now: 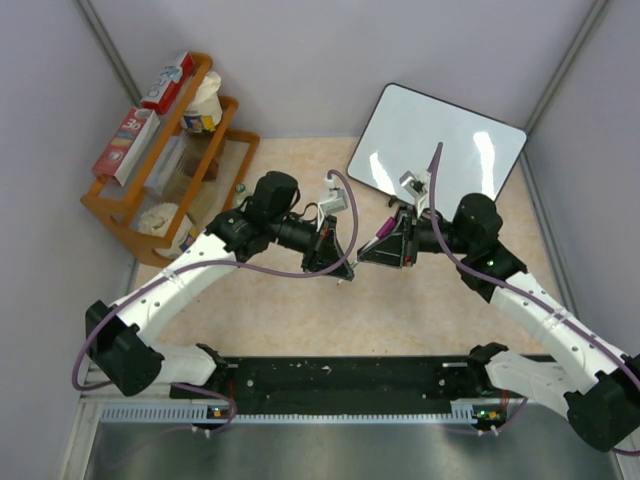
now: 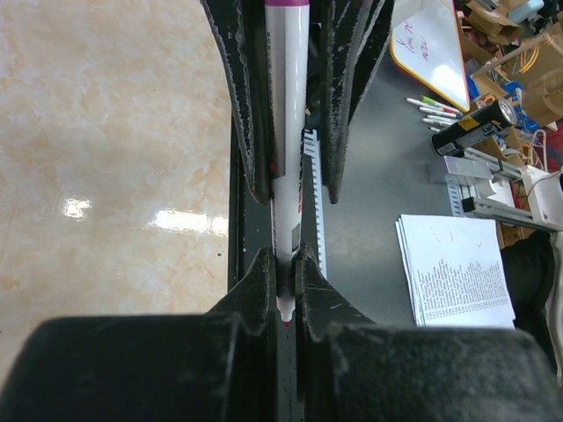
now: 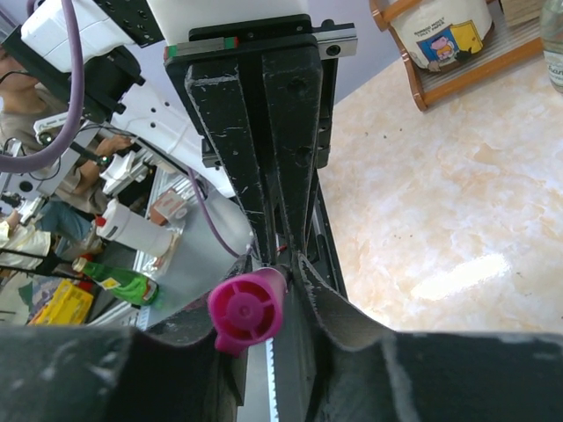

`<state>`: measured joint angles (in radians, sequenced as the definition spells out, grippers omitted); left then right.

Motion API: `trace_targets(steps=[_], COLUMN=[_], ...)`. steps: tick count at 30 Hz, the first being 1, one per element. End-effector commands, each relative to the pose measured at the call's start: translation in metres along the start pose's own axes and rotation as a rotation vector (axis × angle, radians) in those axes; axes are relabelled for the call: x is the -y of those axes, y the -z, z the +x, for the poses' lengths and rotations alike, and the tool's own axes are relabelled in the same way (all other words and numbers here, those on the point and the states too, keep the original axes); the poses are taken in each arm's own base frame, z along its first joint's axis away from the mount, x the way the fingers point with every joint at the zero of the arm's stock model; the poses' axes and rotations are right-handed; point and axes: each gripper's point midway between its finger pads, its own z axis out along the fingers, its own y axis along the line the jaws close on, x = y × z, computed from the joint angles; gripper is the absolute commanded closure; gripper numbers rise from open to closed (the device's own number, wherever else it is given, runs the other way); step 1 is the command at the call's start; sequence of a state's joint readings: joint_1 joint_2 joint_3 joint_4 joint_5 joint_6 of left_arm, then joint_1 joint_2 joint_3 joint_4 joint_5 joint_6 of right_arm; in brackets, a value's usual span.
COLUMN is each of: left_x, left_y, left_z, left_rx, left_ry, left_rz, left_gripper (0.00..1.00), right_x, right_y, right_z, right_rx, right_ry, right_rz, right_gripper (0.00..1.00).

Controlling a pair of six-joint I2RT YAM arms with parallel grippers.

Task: Write a sentence on the whiteboard
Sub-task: Pass from the left arm to the right

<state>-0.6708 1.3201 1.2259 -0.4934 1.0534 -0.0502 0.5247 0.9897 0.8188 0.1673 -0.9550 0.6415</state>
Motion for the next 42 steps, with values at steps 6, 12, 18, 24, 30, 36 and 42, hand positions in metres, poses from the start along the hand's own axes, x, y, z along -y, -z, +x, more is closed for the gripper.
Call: trace_targets(steps=[6, 12, 18, 24, 30, 36, 42], left_x=[-0.005, -0.005, -0.005, -0.02, -0.046, -0.056, -0.069], left_y=[-0.001, -0.001, -0.001, 0.004, 0.026, 0.052, 0.084], left_z=[-0.008, -0.007, -0.007, -0.008, -0.021, -0.034, -0.04], left_rx=[0.01, 0.007, 0.007, 0.017, 0.1, 0.231, 0.406], left_ry=[-0.04, -0.038, -0.038, -0.06, -0.101, -0.125, -0.088], left_rz=[-0.02, -0.017, -0.023, -0.134, -0.339, -0.467, -0.664], left_gripper=[1.0, 1.0, 1.0, 0.58, 0.2, 0.14, 0.01], right_x=[-0.03, -0.03, -0.028, -0.017, 0.002, 0.031, 0.056], right_y=[0.0, 0.0, -0.001, -0.001, 0.002, 0.008, 0.029], right_z=[-0.003, -0.002, 0.0, -0.001, -0.007, -0.011, -0.02], right_rx=[-0.025, -0.036, -0.042, -0.027, 0.019, 0.065, 0.152], right_ry=[0.063, 0.062, 0.052, 0.055, 0.055, 0.031, 0.021], right_rz=[-0.091, -0.09, -0.088, -0.019, 0.104, 0.284, 0.484], right_gripper=[0.72, 0.84, 1.0, 1.0, 1.0, 1.0, 1.0])
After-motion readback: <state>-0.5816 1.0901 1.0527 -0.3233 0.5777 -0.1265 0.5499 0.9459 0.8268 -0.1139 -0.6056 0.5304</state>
